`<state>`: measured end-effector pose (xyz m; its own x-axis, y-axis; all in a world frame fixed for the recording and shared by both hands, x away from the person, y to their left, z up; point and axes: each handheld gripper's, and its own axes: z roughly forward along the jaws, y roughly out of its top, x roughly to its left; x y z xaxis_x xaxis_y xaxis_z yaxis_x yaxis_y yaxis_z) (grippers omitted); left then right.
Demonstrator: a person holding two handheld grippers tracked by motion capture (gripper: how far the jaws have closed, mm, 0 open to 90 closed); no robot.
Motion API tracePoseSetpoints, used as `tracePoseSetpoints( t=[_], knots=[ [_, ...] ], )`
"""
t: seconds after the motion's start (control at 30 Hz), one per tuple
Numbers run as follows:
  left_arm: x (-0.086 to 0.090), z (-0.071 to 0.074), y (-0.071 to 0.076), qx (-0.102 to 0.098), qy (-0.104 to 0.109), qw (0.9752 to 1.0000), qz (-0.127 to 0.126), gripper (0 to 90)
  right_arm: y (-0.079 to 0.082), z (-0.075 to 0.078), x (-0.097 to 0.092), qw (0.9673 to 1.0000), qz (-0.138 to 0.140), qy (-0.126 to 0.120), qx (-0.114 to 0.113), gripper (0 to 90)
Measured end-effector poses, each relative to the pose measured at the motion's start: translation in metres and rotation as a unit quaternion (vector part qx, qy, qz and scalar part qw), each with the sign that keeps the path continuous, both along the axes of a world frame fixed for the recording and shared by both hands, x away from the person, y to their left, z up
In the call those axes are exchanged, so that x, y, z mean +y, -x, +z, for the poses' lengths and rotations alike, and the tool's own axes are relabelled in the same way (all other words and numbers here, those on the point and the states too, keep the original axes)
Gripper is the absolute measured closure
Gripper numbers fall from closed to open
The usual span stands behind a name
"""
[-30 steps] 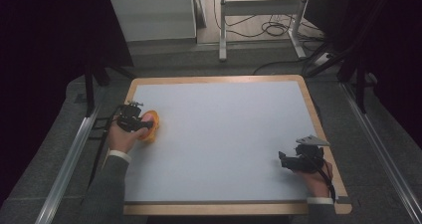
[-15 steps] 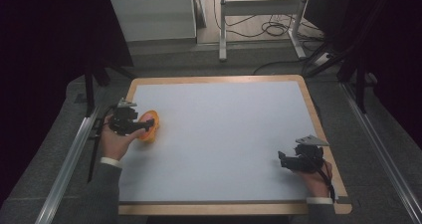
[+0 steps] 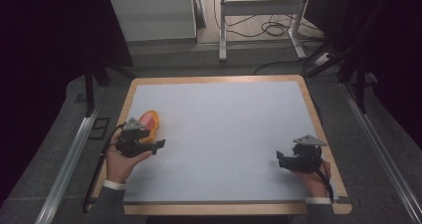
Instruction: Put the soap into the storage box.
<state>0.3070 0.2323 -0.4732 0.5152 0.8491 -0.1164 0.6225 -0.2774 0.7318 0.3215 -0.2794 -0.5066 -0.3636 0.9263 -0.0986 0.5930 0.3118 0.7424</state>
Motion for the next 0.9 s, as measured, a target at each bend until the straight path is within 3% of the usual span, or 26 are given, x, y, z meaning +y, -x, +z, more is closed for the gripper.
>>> tracePoseSetpoints(
  t=[0.17, 0.3, 0.43, 0.57, 0.9],
  knots=[
    [-0.009, -0.021, 0.009, 0.017, -0.001, 0.9998, -0.011, 26.9, 0.0, 0.0, 0.0, 1.0, 0.001, 0.0, -0.001, 7.6],
    [-0.009, -0.036, 0.017, 0.026, 0.012, 0.9996, -0.001, 27.2, 0.0, 0.0, 0.001, 1.0, 0.001, 0.002, -0.001, 7.6],
    [-0.011, -0.049, 0.021, 0.036, -0.008, 0.9993, -0.004, 27.3, 0.001, 0.0, 0.002, 1.0, 0.003, 0.001, -0.003, 7.7],
    [-0.011, -0.055, 0.023, 0.035, -0.018, 0.9992, -0.007, 27.2, 0.0, 0.0, 0.002, 1.0, 0.001, 0.002, -0.003, 7.6],
    [-0.012, -0.062, 0.02, 0.036, -0.014, 0.9992, -0.013, 26.9, 0.0, 0.0, 0.002, 0.9999, 0.001, 0.007, -0.008, 7.6]
  ],
)
